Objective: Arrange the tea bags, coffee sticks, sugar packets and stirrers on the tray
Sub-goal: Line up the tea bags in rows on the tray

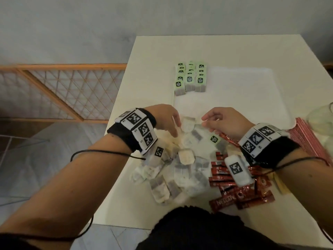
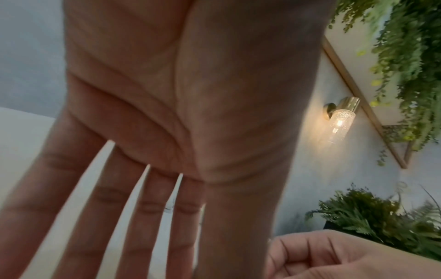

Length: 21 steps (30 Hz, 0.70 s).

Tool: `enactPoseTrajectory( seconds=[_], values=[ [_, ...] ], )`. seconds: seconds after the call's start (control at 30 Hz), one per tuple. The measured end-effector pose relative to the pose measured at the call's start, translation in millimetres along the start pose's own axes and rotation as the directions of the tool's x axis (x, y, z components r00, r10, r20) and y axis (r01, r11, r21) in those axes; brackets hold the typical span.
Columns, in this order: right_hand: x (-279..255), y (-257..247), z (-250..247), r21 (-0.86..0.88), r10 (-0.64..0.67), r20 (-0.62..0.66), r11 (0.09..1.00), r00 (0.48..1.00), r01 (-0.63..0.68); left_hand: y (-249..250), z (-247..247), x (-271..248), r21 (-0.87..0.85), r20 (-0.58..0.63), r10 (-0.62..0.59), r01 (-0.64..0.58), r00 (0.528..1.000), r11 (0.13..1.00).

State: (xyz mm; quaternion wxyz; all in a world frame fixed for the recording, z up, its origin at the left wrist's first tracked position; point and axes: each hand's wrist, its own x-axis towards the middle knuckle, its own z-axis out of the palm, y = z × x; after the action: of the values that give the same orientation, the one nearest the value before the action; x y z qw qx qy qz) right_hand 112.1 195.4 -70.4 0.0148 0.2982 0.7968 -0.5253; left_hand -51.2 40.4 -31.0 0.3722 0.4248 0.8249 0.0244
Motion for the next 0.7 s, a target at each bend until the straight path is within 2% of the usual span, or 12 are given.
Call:
enactPoseTrajectory(
  seconds=[0.1, 0.2, 0.33, 0.53, 0.7],
  values=[
    [-16.0, 12.0, 9.9, -0.022, -0.005, 0.033, 1.0, 0.999, 0.005, -2.0, 16.9, -19.1, 0.134, 0.131, 0.001, -0.018, 0.991, 0.991],
    [-28.2, 18.5, 12.9, -0.004, 0.003, 0.038, 1.0, 0.999, -0.003, -4.8, 35.6, -25.6, 0.21, 0.15, 0.032, -0.064, 0.988, 0.976],
    [-39.0, 20.6, 8.8, 0.087, 0.006, 0.017, 0.996, 1.0, -0.008, -2.4, 50.0, -27.2, 0.197, 0.049, 0.061, -0.07, 0.997, 0.978],
    [-57.3, 19.0, 3.8, 0.04, -0.043, -0.041, 0.998, 0.998, 0.044, 8.2, 55.8, -22.1, 0.15, -0.121, 0.129, -0.111, 0.984, 0.983],
    [-70.1, 20.8, -1.4, 0.028, -0.048, -0.069, 0.998, 0.996, 0.05, 20.0, 53.9, -17.3, 0.009, -0.23, 0.135, -0.136, 0.964, 0.991]
  ],
)
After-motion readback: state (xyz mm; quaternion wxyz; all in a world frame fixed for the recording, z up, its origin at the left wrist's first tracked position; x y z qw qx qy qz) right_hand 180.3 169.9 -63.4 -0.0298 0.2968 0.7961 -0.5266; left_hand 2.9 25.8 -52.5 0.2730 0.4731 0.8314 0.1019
